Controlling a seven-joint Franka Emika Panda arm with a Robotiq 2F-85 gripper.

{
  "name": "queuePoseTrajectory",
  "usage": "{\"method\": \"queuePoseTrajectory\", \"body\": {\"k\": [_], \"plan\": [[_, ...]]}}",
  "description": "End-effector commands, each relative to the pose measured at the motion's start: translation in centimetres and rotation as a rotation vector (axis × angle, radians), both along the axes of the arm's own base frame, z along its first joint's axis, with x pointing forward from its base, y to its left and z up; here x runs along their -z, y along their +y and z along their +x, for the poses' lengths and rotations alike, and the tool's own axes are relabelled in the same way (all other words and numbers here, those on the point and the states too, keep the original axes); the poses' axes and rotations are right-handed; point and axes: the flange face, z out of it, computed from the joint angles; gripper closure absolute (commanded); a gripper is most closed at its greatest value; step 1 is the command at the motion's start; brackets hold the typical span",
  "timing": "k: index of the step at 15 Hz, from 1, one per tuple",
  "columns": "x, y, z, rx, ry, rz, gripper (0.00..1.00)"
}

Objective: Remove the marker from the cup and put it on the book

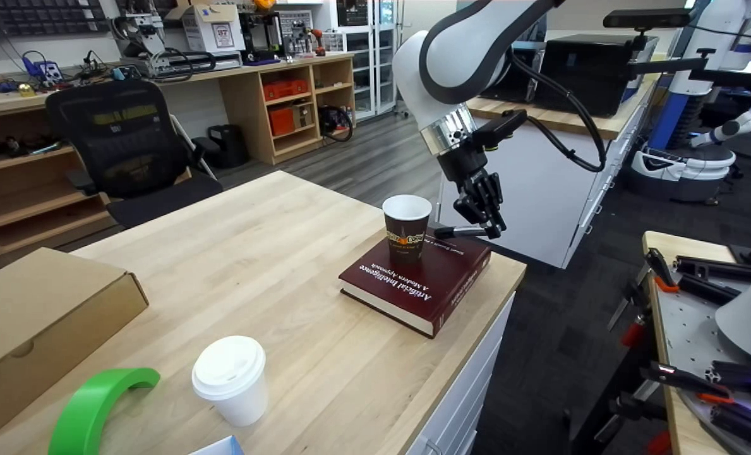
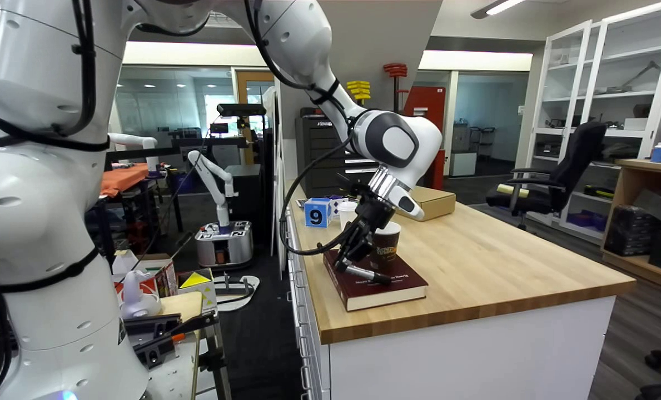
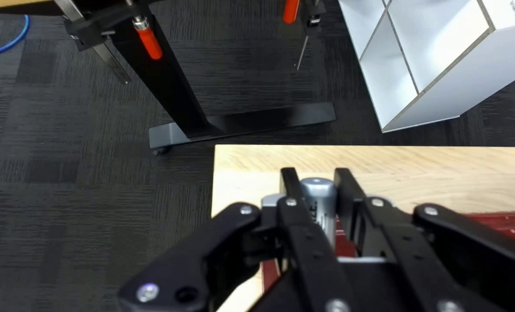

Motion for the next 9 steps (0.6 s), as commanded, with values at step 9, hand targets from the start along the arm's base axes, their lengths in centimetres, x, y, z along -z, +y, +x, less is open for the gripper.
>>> {"method": "queuePoseTrajectory", "body": {"k": [9], "plan": [[0.1, -0.8, 0.1, -0.023, -0.078, -0.012, 0.94]]}}
